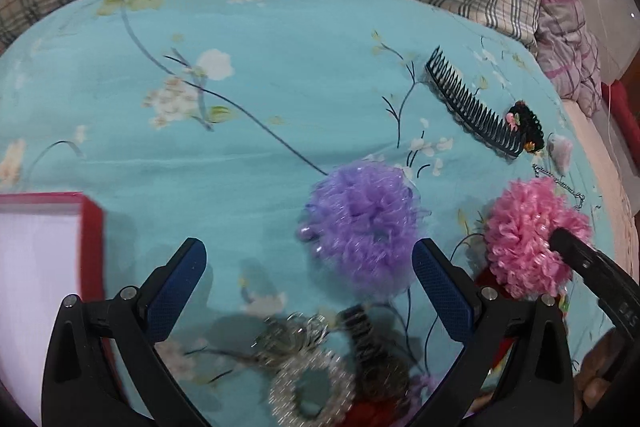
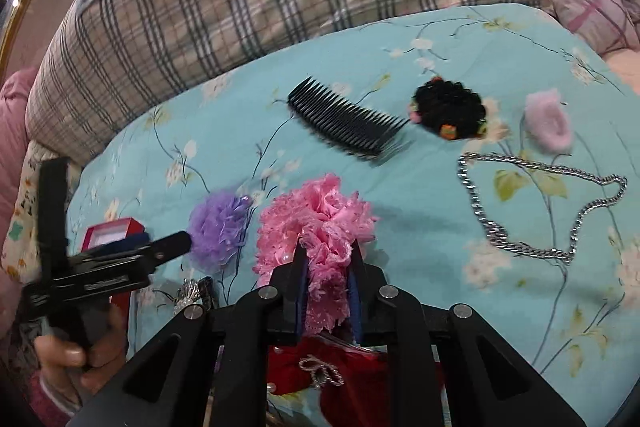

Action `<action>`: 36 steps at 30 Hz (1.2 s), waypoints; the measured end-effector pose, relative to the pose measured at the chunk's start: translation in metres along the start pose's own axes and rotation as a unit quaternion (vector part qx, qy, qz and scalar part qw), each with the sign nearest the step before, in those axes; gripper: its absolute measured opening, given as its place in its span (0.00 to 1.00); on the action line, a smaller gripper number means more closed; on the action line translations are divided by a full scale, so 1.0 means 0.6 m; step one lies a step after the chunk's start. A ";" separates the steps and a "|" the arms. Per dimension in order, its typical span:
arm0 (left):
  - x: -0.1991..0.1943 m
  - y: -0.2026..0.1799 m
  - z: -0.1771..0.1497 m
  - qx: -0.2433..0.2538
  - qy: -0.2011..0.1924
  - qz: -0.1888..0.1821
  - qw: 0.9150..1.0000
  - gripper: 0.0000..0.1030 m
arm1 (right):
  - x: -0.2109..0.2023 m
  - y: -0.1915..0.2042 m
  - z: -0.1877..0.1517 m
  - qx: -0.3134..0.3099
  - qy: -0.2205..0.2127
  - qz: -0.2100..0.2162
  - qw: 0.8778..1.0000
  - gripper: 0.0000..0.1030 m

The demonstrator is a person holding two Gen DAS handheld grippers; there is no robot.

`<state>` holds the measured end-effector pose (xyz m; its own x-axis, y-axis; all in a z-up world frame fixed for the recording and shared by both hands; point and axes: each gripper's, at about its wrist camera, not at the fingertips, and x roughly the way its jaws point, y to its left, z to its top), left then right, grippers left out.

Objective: Organize jewelry
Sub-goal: 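Grasp the pink flower scrunchie with the right tool while the left tool grasps the purple scrunchie, then carry both scrunchies over the red-rimmed tray with both tools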

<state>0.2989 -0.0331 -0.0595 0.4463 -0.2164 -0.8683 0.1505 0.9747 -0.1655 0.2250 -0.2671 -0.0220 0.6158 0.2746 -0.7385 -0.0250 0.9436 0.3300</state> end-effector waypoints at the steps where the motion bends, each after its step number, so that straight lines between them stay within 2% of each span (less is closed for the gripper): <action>1: 0.006 -0.004 0.001 0.002 0.002 -0.001 1.000 0.99 | -0.002 -0.002 0.000 0.001 0.001 -0.001 1.000 0.16; 2: 0.014 -0.008 0.002 0.004 0.005 0.001 1.000 0.92 | -0.003 -0.003 0.001 0.002 0.004 -0.001 1.000 0.16; 3: 0.022 -0.009 0.004 0.003 0.011 0.001 1.000 0.81 | -0.004 -0.004 0.001 0.002 0.006 -0.001 1.000 0.16; 4: 0.028 -0.009 0.004 0.001 0.018 -0.010 1.000 0.73 | -0.005 -0.004 0.001 0.004 0.007 0.000 1.000 0.16; 6: 0.036 -0.008 0.003 -0.008 0.029 -0.033 0.999 0.37 | -0.006 -0.001 0.002 0.003 0.009 0.000 1.000 0.16; 7: 0.037 -0.007 0.002 -0.010 0.031 -0.034 0.999 0.28 | -0.006 -0.004 0.002 0.005 0.010 0.002 1.000 0.16; 8: 0.036 -0.007 0.001 -0.009 0.031 -0.032 0.999 0.18 | -0.006 -0.004 0.002 0.006 0.010 0.003 1.000 0.16; 10: 0.027 -0.007 -0.002 -0.006 0.028 -0.035 0.999 0.13 | -0.005 -0.004 0.002 0.006 0.010 0.003 1.000 0.16; 13: 0.005 -0.005 -0.006 -0.003 0.017 -0.033 0.999 0.09 | -0.006 -0.002 0.002 0.004 0.008 0.006 1.000 0.16; 17: -0.039 0.006 -0.009 -0.003 -0.004 -0.032 0.999 0.09 | -0.009 0.012 0.000 -0.003 0.006 0.011 1.000 0.16; 27: -0.131 0.063 -0.032 -0.015 -0.038 -0.013 0.999 0.09 | -0.022 0.106 0.000 -0.033 0.007 0.041 0.999 0.16; 36: -0.204 0.170 -0.078 -0.050 -0.054 0.017 0.997 0.09 | 0.000 0.214 -0.023 -0.069 0.028 0.081 0.994 0.16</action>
<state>0.2181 0.0954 0.0081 0.5433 -0.1832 -0.8193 0.0483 0.9811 -0.1874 0.2110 -0.1432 0.0124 0.5504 0.4320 -0.7145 -0.2302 0.9011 0.3674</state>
